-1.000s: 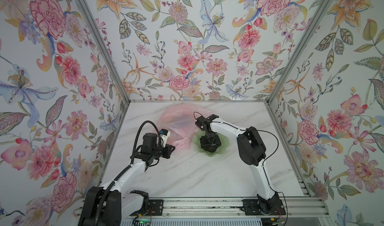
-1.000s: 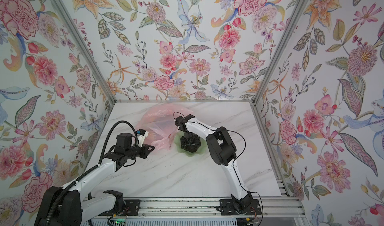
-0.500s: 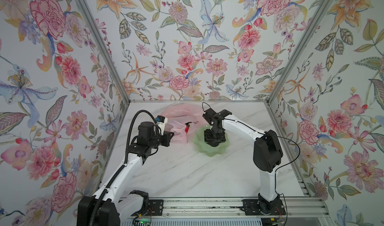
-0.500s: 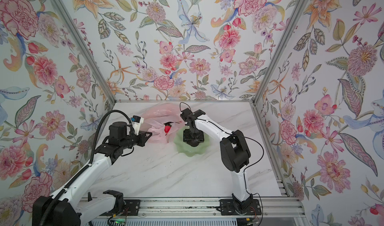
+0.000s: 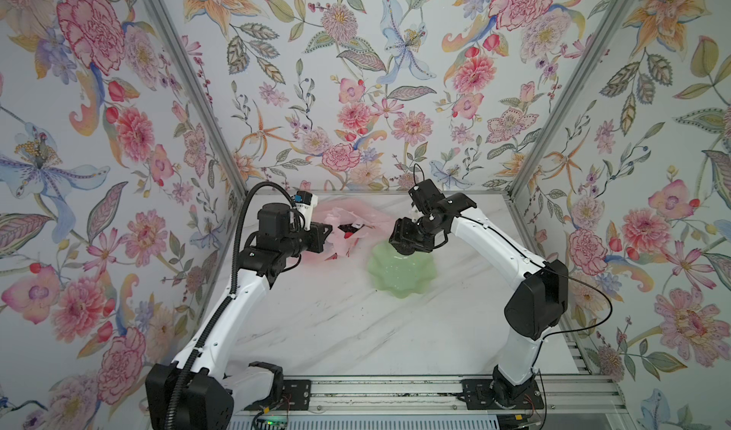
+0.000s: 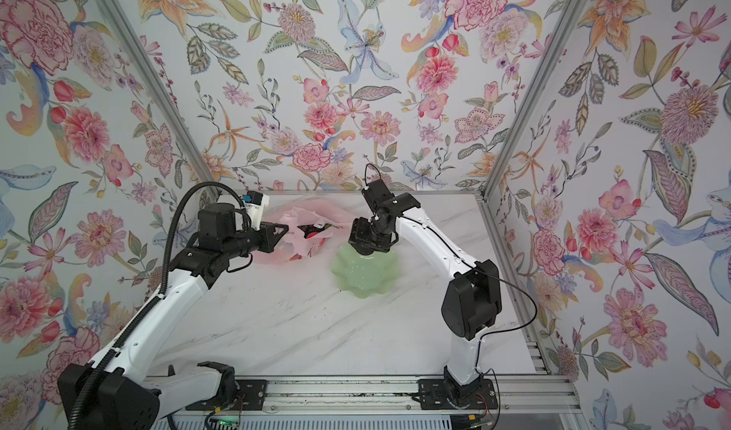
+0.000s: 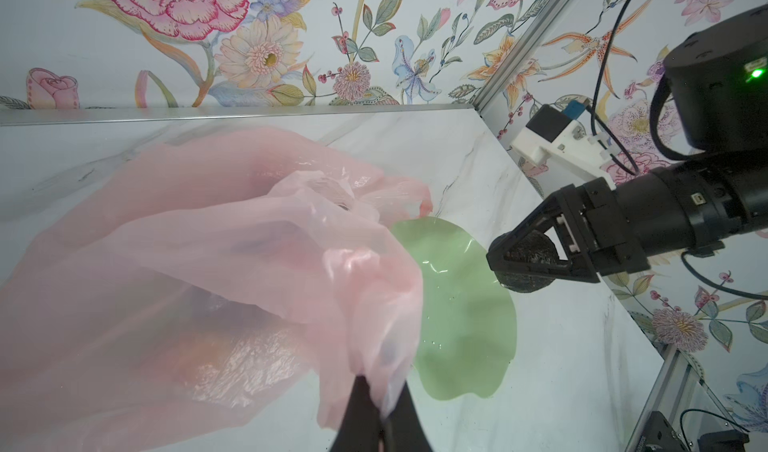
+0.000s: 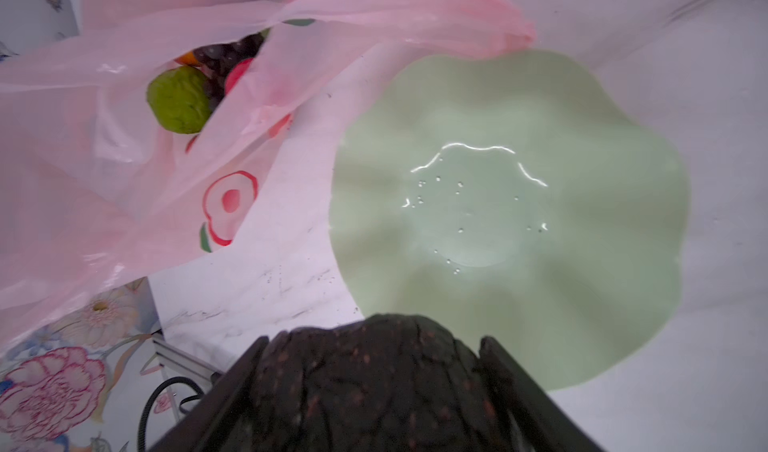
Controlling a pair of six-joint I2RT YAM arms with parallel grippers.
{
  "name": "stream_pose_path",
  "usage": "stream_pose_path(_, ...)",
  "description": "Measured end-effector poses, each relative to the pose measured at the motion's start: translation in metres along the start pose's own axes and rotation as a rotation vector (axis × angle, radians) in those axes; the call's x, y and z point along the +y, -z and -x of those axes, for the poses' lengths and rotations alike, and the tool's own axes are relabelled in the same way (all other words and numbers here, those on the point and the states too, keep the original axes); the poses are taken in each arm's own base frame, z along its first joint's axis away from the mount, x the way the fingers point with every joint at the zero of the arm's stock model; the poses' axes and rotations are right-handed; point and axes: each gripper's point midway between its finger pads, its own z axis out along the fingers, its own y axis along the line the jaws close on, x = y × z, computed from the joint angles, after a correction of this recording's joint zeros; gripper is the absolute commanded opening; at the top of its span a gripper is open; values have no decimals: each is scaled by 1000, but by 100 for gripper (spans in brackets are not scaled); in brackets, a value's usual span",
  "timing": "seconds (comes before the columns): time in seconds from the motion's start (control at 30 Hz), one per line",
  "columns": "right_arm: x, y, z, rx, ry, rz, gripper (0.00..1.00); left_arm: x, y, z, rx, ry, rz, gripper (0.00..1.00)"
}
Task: Place the fruits into the plastic bag
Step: 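Carry the dark brown fruit with the right gripper to the bag mouth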
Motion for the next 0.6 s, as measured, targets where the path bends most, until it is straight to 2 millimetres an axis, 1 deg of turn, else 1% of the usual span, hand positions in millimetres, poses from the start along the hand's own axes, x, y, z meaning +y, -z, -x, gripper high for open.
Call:
stream_pose_path(0.1,32,2,13,-14,19,83,65,1,-1,-4,17,7,2,0)
stream_pose_path(0.17,51,-1,19,-13,31,127,64,1,-2,-6,25,10,2,0)
stream_pose_path(0.23,65,-11,27,-5,36,163,63,0,-2,-7,29,10,1,0)
stream_pose_path(0.3,75,-24,31,13,35,184,62,0,-3,-8,33,11,0,0)
stream_pose_path(0.4,81,-50,35,49,27,194,61,-1,-3,-9,38,12,-1,0)
stream_pose_path(0.5,80,-76,35,88,9,190,60,-3,-3,-10,41,8,-7,0)
stream_pose_path(0.6,78,-96,35,117,-8,185,60,-7,-4,-11,44,4,-15,0)
